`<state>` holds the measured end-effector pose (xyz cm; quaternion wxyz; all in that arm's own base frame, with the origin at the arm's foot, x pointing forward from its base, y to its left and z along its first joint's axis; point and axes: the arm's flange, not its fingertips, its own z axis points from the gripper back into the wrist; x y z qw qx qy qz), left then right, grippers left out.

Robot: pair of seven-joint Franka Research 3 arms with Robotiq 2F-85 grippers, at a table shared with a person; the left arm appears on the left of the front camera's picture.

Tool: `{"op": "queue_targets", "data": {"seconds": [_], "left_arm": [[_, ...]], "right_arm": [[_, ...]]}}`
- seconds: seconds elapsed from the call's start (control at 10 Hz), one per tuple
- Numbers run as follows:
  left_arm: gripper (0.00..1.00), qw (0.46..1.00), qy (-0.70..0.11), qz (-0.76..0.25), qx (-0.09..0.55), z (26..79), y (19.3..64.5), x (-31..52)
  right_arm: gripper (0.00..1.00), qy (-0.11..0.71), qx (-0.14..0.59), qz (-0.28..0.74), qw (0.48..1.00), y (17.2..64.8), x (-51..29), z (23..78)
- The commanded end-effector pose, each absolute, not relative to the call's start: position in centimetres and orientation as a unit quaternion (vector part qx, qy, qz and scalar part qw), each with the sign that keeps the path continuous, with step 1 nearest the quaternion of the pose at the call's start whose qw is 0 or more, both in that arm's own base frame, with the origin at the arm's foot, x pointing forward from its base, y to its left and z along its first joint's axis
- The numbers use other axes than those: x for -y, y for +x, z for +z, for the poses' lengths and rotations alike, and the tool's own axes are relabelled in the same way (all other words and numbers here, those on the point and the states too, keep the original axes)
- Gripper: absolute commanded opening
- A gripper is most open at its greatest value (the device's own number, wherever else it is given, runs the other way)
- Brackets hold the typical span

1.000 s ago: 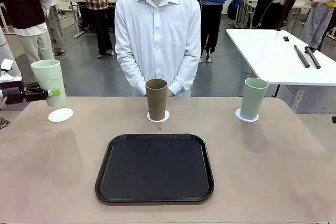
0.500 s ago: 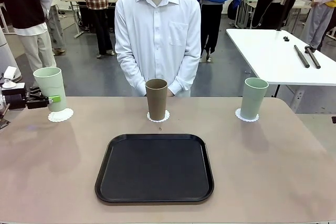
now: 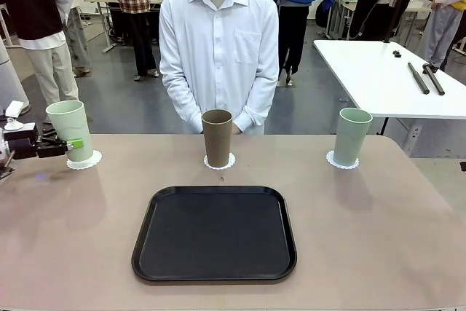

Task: Place coasters on the table and set cups on them.
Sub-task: Take one Reusable plastic cup from the Flat Tray and place it on a coaster set by the human.

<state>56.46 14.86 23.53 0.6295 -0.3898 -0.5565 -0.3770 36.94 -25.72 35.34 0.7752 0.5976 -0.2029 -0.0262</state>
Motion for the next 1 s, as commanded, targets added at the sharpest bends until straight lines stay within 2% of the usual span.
{"op": "queue_targets", "data": {"seconds": [0.0, 0.8, 0.9], "left_arm": [[0.84, 0.623, -0.405, -0.368, 0.559, 23.3, 57.4, -15.8], [0.84, 0.622, -0.409, -0.364, 0.559, 21.2, 58.7, -16.1], [0.96, 0.624, -0.408, -0.364, 0.558, 21.2, 58.8, -16.1]], "right_arm": [[1.0, 0.598, 0.203, -0.026, 0.775, 36.9, 25.6, 35.4], [1.0, 0.598, 0.203, -0.026, 0.775, 36.9, 25.6, 35.4], [1.0, 0.598, 0.203, -0.026, 0.775, 36.9, 25.6, 35.4]]}}
